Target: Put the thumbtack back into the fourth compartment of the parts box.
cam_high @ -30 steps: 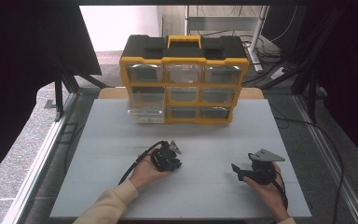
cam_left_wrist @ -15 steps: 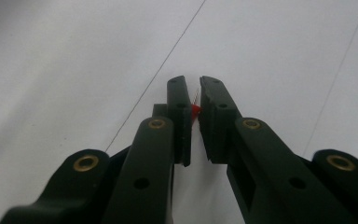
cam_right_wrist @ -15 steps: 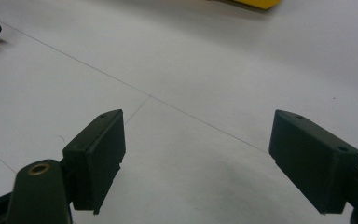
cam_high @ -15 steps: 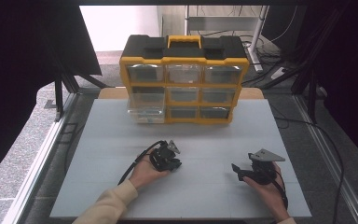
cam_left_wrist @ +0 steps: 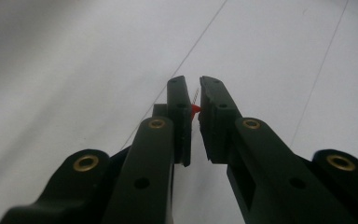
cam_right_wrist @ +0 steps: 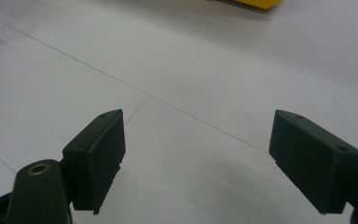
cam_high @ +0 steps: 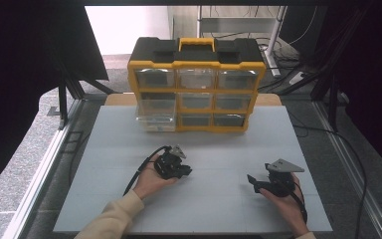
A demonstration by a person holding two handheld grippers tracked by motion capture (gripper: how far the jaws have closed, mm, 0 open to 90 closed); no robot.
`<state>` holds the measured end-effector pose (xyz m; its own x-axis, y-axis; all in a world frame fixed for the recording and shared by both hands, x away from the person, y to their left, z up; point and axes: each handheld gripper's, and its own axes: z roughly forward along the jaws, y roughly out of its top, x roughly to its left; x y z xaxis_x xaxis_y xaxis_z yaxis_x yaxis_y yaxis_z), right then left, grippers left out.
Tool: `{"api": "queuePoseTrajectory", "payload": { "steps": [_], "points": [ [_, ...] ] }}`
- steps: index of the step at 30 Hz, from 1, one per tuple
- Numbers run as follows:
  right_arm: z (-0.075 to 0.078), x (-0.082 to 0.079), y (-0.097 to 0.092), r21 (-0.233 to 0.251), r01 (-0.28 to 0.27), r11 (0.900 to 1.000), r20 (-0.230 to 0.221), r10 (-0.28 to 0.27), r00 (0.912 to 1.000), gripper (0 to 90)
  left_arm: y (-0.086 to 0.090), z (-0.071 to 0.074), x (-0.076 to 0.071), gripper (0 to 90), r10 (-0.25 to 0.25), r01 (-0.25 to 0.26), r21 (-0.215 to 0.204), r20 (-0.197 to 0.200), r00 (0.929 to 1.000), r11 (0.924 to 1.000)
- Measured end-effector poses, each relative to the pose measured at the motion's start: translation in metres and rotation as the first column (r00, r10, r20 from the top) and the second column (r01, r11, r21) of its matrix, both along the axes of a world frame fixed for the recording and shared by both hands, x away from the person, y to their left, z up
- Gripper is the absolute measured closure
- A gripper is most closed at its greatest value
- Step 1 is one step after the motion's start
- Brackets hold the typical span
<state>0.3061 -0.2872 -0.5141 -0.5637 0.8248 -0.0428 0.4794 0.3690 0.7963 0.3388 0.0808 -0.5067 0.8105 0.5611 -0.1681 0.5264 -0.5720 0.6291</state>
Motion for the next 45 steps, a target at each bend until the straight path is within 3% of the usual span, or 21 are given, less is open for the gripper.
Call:
{"api": "queuePoseTrajectory", "payload": {
  "steps": [9,19,34,45],
  "points": [
    [0.0,0.0,0.0,0.005,-0.002,1.0,0.002,0.001,1.0,18.7,0.019,0.016,-0.003,82.2,0.028,-0.026,-0.092,0.023,0.9993,0.9954],
    [0.0,0.0,-0.001,0.007,-0.001,1.0,0.002,0.001,1.0,18.7,0.037,0.03,-0.006,82.3,0.061,-0.052,-0.155,0.054,0.9967,0.9865],
    [0.0,0.0,0.0,0.008,0.0,1.0,0.003,0.0,1.0,18.7,0.057,0.057,-0.014,82.2,0.106,-0.077,-0.242,0.11,0.9883,0.9672],
    [0.001,0.0,-0.001,0.006,0.0,1.0,0.005,0.0,1.0,18.7,0.074,0.076,-0.021,82.2,0.149,-0.096,-0.313,0.151,0.9773,0.9451]
  ]
}}
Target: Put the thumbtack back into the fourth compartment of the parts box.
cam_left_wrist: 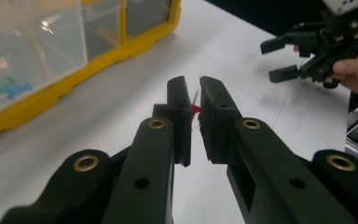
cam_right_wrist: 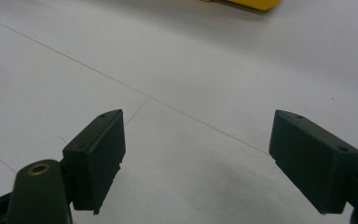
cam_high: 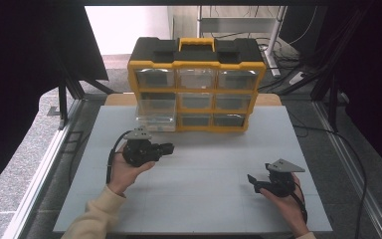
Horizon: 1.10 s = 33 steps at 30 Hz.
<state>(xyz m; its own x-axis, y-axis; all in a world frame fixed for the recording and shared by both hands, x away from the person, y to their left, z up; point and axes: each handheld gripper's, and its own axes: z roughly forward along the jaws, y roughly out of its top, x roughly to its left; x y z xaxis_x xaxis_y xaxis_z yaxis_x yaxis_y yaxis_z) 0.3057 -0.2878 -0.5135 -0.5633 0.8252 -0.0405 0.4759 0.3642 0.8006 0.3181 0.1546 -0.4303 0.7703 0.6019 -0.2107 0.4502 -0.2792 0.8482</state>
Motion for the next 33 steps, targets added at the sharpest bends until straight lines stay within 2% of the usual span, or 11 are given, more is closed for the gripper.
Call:
{"api": "queuePoseTrajectory", "payload": {
  "steps": [7,18,21,28,33],
  "points": [
    [0.0,0.0,0.0,0.0,-0.001,1.0,0.002,0.001,1.0,18.8,0.013,0.014,-0.003,82.2,0.031,-0.029,-0.051,0.04,0.9987,0.9983],
    [0.0,0.0,-0.001,0.01,0.004,0.9999,-0.001,-0.004,1.0,18.7,0.02,0.03,-0.001,82.3,0.061,-0.055,-0.082,0.079,0.995,0.9952],
    [0.0,0.001,-0.001,0.012,0.005,0.9999,-0.004,-0.005,1.0,18.7,0.023,0.035,0.003,82.3,0.067,-0.058,-0.103,0.084,0.9942,0.9929],
    [0.0,0.002,-0.002,0.018,0.004,0.9998,-0.005,-0.004,1.0,18.7,0.027,0.053,0.016,82.2,0.093,-0.08,-0.121,0.107,0.9899,0.9894],
    [0.001,0.001,-0.003,0.039,0.009,0.9992,-0.007,-0.008,0.9999,18.7,0.03,0.064,0.033,82.3,0.119,-0.106,-0.128,0.101,0.9877,0.9862]
  ]
}}
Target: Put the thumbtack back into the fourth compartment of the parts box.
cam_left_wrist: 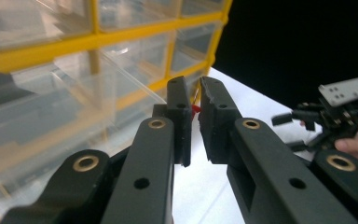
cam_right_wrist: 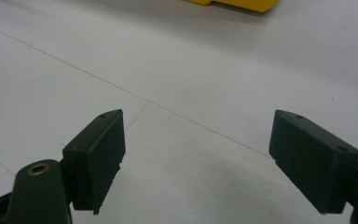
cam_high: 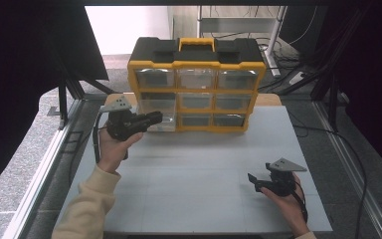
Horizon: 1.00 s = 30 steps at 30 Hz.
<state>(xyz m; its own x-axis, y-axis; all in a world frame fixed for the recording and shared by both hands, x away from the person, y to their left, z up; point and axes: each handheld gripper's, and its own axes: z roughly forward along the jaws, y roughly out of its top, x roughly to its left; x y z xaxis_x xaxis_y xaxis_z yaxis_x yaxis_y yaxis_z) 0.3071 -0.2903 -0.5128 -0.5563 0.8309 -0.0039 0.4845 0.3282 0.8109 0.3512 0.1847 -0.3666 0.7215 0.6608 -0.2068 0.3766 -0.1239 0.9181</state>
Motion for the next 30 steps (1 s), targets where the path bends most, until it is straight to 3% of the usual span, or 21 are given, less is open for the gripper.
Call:
{"api": "queuePoseTrajectory", "payload": {
  "steps": [7,11,12,14,15,17,21,24,30],
  "points": [
    [0.001,-0.003,0.001,0.007,-0.018,0.9998,0.005,0.018,0.9998,18.7,0.002,0.004,0.037,82.2,0.079,-0.078,0.026,-0.04,0.9961,0.9966],
    [0.001,-0.003,0.001,0.006,-0.018,0.9998,0.005,0.018,0.9998,18.7,0.003,0.0,0.048,81.4,0.111,-0.11,0.021,-0.057,0.9922,0.9937],
    [0.002,-0.003,0.001,0.008,-0.018,0.9998,0.005,0.018,0.9998,18.8,0.003,-0.001,0.049,77.7,0.117,-0.117,0.014,-0.053,0.9917,0.9931],
    [0.002,-0.003,0.002,0.006,-0.016,0.9998,0.007,0.016,0.9998,18.8,0.002,-0.002,0.05,58.6,0.127,-0.125,0.021,-0.059,0.9902,0.9919],
    [0.002,-0.003,0.002,0.005,-0.02,0.9998,0.007,0.02,0.9998,18.8,0.001,-0.001,0.047,46.8,0.132,-0.13,0.026,-0.06,0.9895,0.9911],
    [0.002,-0.004,0.003,-0.002,-0.02,0.9998,0.009,0.02,0.9998,18.7,0.001,0.002,0.039,35.6,0.132,-0.131,0.018,-0.04,0.9905,0.9912],
    [0.002,-0.004,0.002,0.004,-0.02,0.9998,0.01,0.02,0.9998,18.7,0.003,0.005,0.02,29.6,0.086,-0.086,0.016,-0.036,0.9956,0.9962],
    [0.002,-0.005,0.002,0.006,-0.017,0.9998,0.007,0.017,0.9998,18.6,0.002,0.004,0.0,26.4,0.074,-0.073,0.043,-0.016,0.9971,0.9964],
    [0.002,-0.006,0.002,0.003,-0.022,0.9997,0.007,0.022,0.9997,18.6,0.005,-0.012,-0.038,24.4,0.072,-0.072,0.091,0.005,0.9974,0.9933]
  ]
}}
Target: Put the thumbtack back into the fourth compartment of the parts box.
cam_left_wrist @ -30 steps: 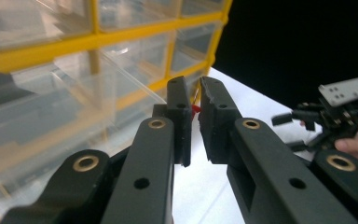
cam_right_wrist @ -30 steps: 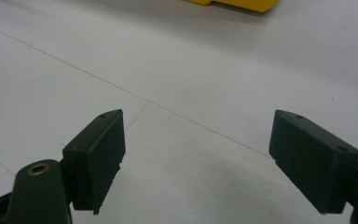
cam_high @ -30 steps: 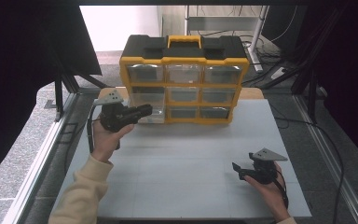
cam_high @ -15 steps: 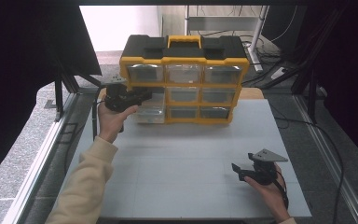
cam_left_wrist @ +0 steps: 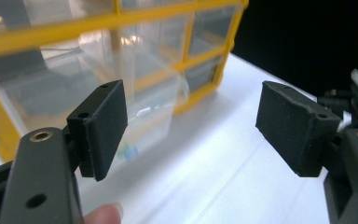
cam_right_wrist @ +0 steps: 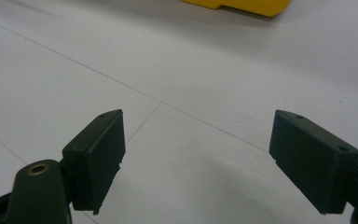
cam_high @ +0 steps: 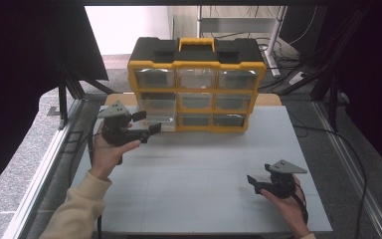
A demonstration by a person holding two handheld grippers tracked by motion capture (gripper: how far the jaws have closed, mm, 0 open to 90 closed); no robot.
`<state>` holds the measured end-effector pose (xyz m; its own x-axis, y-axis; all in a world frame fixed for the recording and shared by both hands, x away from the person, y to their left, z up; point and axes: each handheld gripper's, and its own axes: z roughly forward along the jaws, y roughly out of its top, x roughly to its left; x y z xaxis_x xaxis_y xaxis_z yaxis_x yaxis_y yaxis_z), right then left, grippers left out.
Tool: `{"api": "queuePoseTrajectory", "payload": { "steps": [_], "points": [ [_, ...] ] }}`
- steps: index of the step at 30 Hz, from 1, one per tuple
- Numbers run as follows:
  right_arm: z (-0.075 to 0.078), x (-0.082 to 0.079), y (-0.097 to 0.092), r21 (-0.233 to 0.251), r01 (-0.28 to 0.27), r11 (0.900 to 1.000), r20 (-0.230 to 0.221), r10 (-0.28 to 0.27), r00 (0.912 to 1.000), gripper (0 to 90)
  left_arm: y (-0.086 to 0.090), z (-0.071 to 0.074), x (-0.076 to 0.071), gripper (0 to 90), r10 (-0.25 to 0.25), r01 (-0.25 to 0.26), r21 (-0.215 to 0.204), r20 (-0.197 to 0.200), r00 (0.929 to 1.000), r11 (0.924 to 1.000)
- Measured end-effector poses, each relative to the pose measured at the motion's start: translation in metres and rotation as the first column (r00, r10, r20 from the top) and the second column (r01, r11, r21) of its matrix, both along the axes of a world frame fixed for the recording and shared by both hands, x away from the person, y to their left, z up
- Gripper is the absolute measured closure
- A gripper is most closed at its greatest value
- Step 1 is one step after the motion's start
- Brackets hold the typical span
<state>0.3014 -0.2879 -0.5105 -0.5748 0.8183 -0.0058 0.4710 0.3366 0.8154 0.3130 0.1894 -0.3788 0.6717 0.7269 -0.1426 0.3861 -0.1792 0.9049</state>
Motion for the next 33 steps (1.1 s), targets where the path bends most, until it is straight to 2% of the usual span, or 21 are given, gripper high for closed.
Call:
{"api": "queuePoseTrajectory", "payload": {
  "steps": [8,15,19,23,25,28,33],
  "points": [
    [0.0,0.0,0.0,0.003,0.005,1.0,-0.001,-0.005,1.0,18.6,0.005,-0.032,-0.042,23.9,-0.013,0.013,0.034,-0.013,0.9998,0.9994],
    [0.0,0.001,0.0,0.003,0.003,1.0,-0.006,-0.003,1.0,18.5,0.014,-0.063,-0.061,22.9,0.007,-0.004,0.058,-0.05,0.9987,0.9983],
    [-0.001,0.001,0.0,0.004,0.003,1.0,-0.006,-0.003,1.0,18.4,0.016,-0.085,-0.063,22.9,0.018,-0.012,0.07,-0.079,0.9967,0.9975],
    [0.0,0.0,0.0,0.008,-0.004,1.0,-0.003,0.004,1.0,18.4,0.018,-0.103,-0.057,22.9,0.037,-0.025,0.098,-0.114,0.9928,0.9948],
    [0.0,0.0,-0.001,0.013,-0.013,0.9998,-0.002,0.013,0.9999,18.3,0.019,-0.108,-0.055,23.2,0.046,-0.034,0.095,-0.122,0.9915,0.9949],
    [0.001,-0.001,0.0,0.023,-0.022,0.9995,0.003,0.022,0.9998,18.3,0.019,-0.112,-0.051,23.3,0.058,-0.044,0.117,-0.12,0.9911,0.9922],
    [0.002,-0.003,-0.001,0.034,-0.029,0.999,0.015,0.029,0.9995,18.2,0.019,-0.113,-0.049,23.3,0.059,-0.046,0.11,-0.123,0.9906,0.9929]
  ]
}}
